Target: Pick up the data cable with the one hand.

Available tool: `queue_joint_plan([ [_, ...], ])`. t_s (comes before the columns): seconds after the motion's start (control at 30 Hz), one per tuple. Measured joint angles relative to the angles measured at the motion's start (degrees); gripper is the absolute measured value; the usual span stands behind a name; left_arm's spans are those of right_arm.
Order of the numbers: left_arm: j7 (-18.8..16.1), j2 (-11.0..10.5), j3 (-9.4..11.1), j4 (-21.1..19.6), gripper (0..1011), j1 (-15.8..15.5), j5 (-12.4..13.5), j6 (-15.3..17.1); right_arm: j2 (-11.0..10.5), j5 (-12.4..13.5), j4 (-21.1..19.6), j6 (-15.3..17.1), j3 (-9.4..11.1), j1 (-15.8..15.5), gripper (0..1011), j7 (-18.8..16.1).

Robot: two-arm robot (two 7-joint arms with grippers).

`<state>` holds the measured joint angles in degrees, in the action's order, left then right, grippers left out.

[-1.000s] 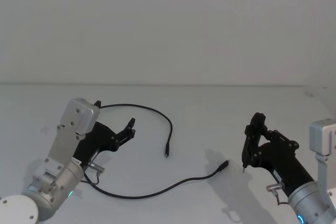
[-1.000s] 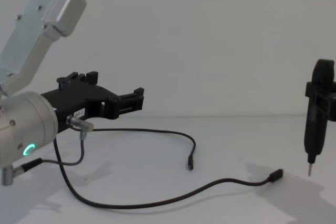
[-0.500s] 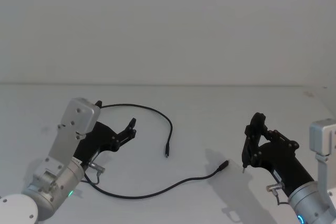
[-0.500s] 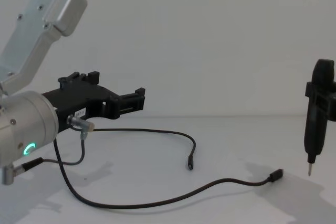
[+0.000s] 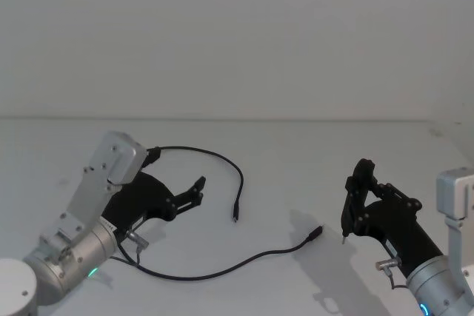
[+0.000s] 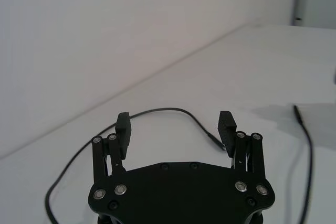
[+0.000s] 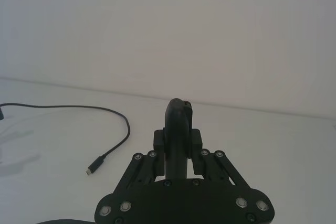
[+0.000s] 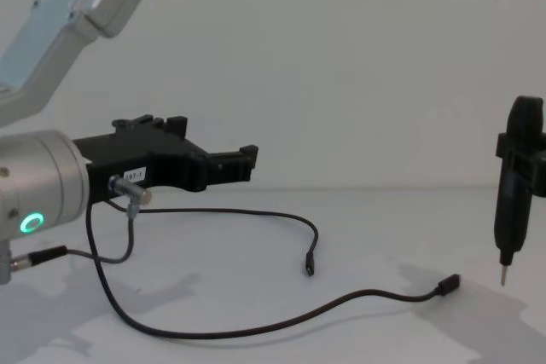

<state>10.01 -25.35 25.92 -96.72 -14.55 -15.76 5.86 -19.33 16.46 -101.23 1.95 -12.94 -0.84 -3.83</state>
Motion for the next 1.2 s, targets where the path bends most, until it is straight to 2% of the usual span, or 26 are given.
queue_joint_plan([
  [0.03,0.0,0.0,0.0,0.0,1001,0.0,0.0,0.0,0.0,0.0,0.0,0.0,0.0,0.0,279,0.0],
  [0.23,5.0,-2.2,-0.1,-2.1,1001,-1.0,-2.5,4.5,0.0,0.0,0.0,0.0,0.0,0.0,279,0.0],
  [0.33,8.3,-3.6,0.2,-3.3,1001,-2.0,-4.1,8.1,0.0,0.0,0.0,0.0,0.0,0.0,279,0.0],
  [0.37,8.3,-3.6,0.2,-3.3,1001,-2.0,-4.1,8.1,0.0,0.0,0.0,0.0,0.0,0.0,279,0.0],
  [0.63,15.2,-6.2,2.1,-5.1,1001,-5.7,-7.4,17.3,0.0,0.0,0.0,0.0,0.0,0.0,279,0.0],
  [0.67,15.2,-6.2,2.1,-5.1,1001,-5.7,-7.4,17.3,0.0,0.0,0.0,0.0,0.0,0.0,279,0.0],
  [0.77,17.4,-6.5,3.5,-5.1,1001,-7.7,-8.4,21.3,0.0,0.0,0.0,0.0,0.0,0.0,279,0.0],
  [0.8,17.4,-6.5,3.5,-5.1,1001,-7.7,-8.4,21.3,0.0,0.0,0.0,0.0,0.0,0.0,279,0.0],
  [0.87,19.1,-6.4,4.8,-4.9,1001,-9.4,-8.9,24.4,0.0,0.0,0.0,0.0,0.0,0.0,279,0.0],
  [1.2,20.4,-4.7,8.1,-3.4,1001,-12.7,-9.4,30.5,0.0,0.0,0.0,0.0,0.0,0.0,279,0.0],
])
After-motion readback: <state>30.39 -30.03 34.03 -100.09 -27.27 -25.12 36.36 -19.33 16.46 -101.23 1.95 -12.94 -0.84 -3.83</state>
